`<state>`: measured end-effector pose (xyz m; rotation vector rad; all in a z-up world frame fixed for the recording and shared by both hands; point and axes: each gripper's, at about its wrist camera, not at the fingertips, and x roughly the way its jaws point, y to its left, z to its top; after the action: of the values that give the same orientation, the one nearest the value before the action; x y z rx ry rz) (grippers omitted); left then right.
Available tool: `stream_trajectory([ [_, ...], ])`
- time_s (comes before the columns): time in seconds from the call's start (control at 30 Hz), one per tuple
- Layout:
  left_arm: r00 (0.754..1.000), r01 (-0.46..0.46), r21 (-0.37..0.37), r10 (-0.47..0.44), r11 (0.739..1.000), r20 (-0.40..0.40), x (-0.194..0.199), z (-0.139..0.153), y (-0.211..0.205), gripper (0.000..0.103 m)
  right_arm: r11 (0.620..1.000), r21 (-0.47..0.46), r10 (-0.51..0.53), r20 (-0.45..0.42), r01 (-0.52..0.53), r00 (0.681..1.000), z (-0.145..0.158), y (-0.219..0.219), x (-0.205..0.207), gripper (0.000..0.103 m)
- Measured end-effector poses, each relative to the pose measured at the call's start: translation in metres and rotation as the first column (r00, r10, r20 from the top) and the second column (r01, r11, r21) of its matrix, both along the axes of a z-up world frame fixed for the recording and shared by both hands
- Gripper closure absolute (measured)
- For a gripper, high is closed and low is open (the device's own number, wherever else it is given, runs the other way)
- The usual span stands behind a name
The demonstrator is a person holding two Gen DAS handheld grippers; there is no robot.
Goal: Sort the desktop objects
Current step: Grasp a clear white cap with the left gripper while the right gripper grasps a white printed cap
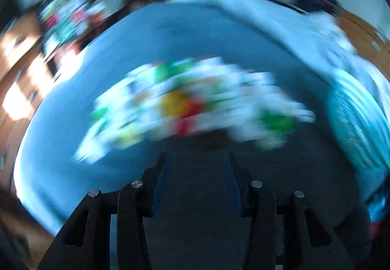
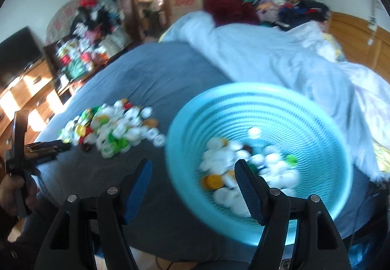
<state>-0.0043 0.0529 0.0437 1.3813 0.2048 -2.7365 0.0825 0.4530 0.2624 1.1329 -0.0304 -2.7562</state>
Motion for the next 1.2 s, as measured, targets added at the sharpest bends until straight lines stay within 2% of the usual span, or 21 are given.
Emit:
stream_trajectory([
  [0.07,0.991,-0.13,0.065,0.131,0.989,-0.001,0.011,-0.009,-0.057,0.064,0.999,0.001,0.035,0.03,-0.035,0.999,-0.009,-0.017,-0.005,0.028],
  [0.23,0.962,-0.25,0.144,0.263,0.957,-0.078,0.009,-0.009,-0.127,0.064,0.991,0.023,0.13,0.08,-0.132,0.988,-0.021,-0.065,-0.014,0.028],
  [0.3,0.952,-0.282,0.136,0.295,0.95,-0.08,-0.001,-0.014,-0.142,0.064,0.985,0.038,0.166,0.089,-0.17,0.982,-0.021,-0.083,-0.016,0.028],
  [0.33,0.953,-0.292,0.116,0.299,0.949,-0.047,-0.01,-0.023,-0.147,0.064,0.982,0.042,0.178,0.096,-0.182,0.979,-0.022,-0.09,-0.016,0.028],
  [0.4,0.961,-0.275,0.102,0.273,0.956,0.036,-0.021,-0.042,-0.152,0.064,0.98,0.047,0.189,0.112,-0.195,0.976,-0.026,-0.098,-0.017,0.028],
  [0.43,0.971,-0.235,0.102,0.227,0.967,0.077,-0.023,-0.053,-0.146,0.064,0.979,0.05,0.192,0.118,-0.198,0.974,-0.028,-0.101,-0.017,0.028],
  [0.47,0.98,-0.192,0.1,0.185,0.976,0.072,-0.019,-0.054,-0.138,0.064,0.978,0.053,0.193,0.124,-0.201,0.973,-0.029,-0.103,-0.017,0.028],
  [0.53,0.995,-0.097,0.141,0.095,0.985,0.017,0.001,-0.044,-0.124,0.064,0.978,0.058,0.192,0.127,-0.2,0.973,-0.03,-0.106,-0.016,0.028],
  [0.6,0.993,-0.111,0.142,0.117,0.984,-0.033,0.019,-0.035,-0.124,0.064,0.978,0.061,0.19,0.128,-0.199,0.973,-0.031,-0.108,-0.016,0.028],
  [0.67,0.99,-0.115,0.2,0.13,0.973,-0.06,0.031,-0.03,-0.129,0.064,0.977,0.061,0.194,0.145,-0.205,0.97,-0.036,-0.111,-0.017,0.028],
  [0.73,0.993,-0.065,0.186,0.082,0.98,-0.083,0.038,-0.022,-0.122,0.064,0.975,0.057,0.202,0.153,-0.213,0.967,-0.039,-0.115,-0.017,0.028],
  [0.87,0.997,0.028,0.178,-0.015,0.984,-0.073,0.031,-0.022,-0.095,0.064,0.971,0.043,0.225,0.17,-0.235,0.96,-0.046,-0.126,-0.015,0.028],
  [1.0,0.997,0.067,0.195,-0.06,0.979,-0.042,0.023,-0.031,-0.077,0.064,0.972,0.034,0.224,0.179,-0.234,0.958,-0.049,-0.127,-0.013,0.028],
  [1.2,0.995,0.096,0.171,-0.092,0.981,-0.034,0.022,-0.035,-0.058,0.064,0.976,0.024,0.208,0.203,-0.217,0.957,-0.057,-0.123,-0.015,0.025],
])
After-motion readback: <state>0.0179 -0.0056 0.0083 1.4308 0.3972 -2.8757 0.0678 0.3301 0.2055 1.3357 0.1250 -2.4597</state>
